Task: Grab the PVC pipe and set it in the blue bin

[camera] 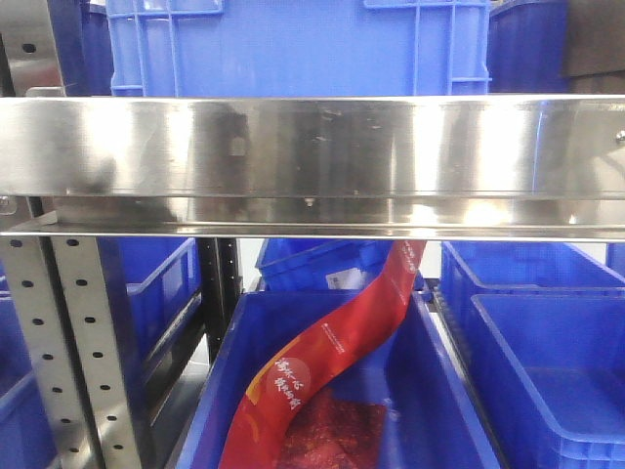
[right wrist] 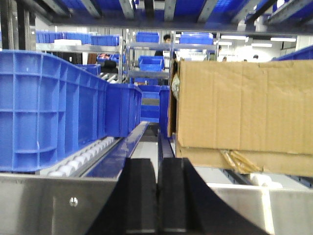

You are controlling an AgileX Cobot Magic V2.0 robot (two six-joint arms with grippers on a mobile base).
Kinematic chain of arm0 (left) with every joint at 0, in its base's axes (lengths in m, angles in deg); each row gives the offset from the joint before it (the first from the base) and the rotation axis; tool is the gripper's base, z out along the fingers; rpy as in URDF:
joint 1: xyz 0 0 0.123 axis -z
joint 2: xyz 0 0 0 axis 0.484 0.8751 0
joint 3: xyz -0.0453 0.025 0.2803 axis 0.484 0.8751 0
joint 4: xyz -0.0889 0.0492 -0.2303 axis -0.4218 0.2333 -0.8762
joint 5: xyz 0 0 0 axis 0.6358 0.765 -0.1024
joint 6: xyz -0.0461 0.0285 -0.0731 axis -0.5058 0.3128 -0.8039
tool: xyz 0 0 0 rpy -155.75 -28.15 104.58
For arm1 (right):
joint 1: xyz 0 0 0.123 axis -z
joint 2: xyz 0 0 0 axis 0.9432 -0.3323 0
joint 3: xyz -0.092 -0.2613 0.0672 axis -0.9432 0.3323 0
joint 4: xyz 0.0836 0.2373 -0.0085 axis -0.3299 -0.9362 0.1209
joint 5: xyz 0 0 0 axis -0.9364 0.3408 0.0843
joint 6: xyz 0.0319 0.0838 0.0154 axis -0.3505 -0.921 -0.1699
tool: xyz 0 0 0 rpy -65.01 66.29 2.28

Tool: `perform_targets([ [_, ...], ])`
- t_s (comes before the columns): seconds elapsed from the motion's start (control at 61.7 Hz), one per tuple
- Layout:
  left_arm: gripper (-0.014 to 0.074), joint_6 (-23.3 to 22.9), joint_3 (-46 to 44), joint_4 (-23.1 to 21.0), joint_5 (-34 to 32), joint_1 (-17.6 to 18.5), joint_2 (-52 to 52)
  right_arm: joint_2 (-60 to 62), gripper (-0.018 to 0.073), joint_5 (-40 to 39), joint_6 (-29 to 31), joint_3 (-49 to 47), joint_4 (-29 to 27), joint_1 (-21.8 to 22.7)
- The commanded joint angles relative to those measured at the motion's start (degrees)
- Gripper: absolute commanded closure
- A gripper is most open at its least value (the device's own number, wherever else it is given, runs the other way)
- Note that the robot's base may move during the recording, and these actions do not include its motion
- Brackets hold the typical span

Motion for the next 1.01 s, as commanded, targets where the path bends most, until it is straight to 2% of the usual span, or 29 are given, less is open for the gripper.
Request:
perform_targets([
  [0.0, 0.0707, -0.13, 0.00, -0.17, -0.90, -0.08, -0.40, 0.15, 0.0728, 0.01, 0.11, 0.16, 0.41, 0.31],
  [0.989, 0.0707, -0.13, 0.00, -0.17, -0.90, -0.08, -0.40, 0.15, 0.0728, 0.89, 0.11, 0.16, 0.41, 0.31],
])
